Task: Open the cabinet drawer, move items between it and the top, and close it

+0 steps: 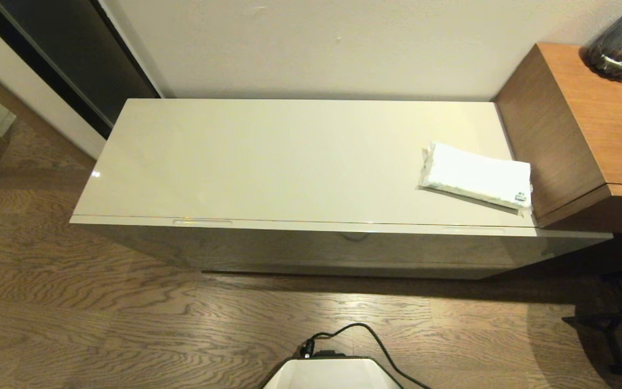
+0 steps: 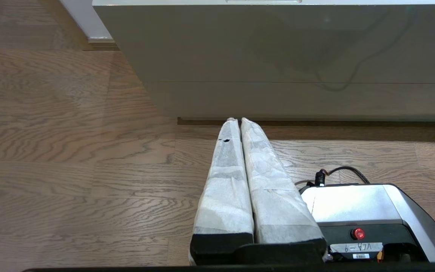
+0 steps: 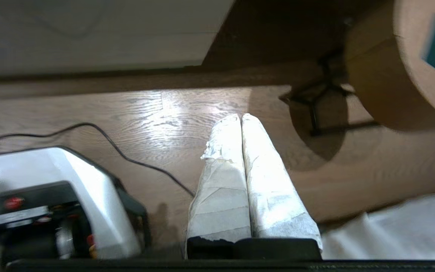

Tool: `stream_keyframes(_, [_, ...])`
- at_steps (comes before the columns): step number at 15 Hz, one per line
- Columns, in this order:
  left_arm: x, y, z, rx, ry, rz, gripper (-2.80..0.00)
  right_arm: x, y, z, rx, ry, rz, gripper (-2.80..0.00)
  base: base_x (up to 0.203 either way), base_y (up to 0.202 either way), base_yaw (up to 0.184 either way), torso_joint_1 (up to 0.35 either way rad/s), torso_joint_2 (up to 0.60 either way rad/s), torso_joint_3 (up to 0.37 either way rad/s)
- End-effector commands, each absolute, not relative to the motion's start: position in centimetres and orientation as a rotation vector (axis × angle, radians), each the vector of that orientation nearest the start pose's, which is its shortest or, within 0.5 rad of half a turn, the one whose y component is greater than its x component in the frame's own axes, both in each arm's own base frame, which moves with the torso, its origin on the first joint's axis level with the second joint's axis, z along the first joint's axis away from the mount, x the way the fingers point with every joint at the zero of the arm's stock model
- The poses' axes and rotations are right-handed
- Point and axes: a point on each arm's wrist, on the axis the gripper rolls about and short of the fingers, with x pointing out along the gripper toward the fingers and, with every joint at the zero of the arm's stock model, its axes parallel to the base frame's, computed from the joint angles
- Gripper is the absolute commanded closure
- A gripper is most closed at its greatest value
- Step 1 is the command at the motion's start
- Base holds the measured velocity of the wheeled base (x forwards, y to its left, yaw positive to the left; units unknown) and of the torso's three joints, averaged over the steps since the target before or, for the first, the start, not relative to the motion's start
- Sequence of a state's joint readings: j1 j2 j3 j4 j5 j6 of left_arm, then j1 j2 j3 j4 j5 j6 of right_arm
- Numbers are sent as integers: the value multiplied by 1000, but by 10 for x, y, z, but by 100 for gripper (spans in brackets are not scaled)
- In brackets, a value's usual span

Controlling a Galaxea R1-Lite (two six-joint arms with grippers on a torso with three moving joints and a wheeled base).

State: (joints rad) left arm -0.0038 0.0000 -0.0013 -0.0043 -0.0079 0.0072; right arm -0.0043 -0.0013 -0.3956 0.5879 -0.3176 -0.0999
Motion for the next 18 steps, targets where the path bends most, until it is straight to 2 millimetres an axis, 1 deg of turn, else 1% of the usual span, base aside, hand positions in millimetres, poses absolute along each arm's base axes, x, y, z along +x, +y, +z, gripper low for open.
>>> stream_keyframes(1, [-23, 0, 76, 8, -6, -11, 0, -35, -5, 94, -139, 56, -255, 0, 0, 0, 0, 0, 0, 0])
stream_keyframes(3, [-23, 0, 76, 6, -6, -11, 0, -25, 0, 85, -152, -39, -14, 0, 0, 0, 0, 0, 0, 0])
stream_keyframes(4, [-23, 0, 76, 6, -6, -11, 0, -24, 1, 82, -147, -47, 36, 0, 0, 0, 0, 0, 0, 0])
stream_keyframes(7, [-23, 0, 76, 7, -6, -11, 0, -23, 1, 75, -59, 19, 14, 0, 0, 0, 0, 0, 0, 0])
stream_keyframes(9, [-23, 0, 76, 8, -6, -11, 0, -23, 0, 76, -40, -2, 9, 0, 0, 0, 0, 0, 0, 0])
stream_keyframes(16, [-23, 0, 76, 8, -6, -11, 0, -23, 0, 75, -41, 0, 6, 0, 0, 0, 0, 0, 0, 0])
stream_keyframes(18, [-23, 0, 76, 7, -5, -11, 0, -23, 1, 75, -67, 0, 14, 0, 0, 0, 0, 0, 0, 0])
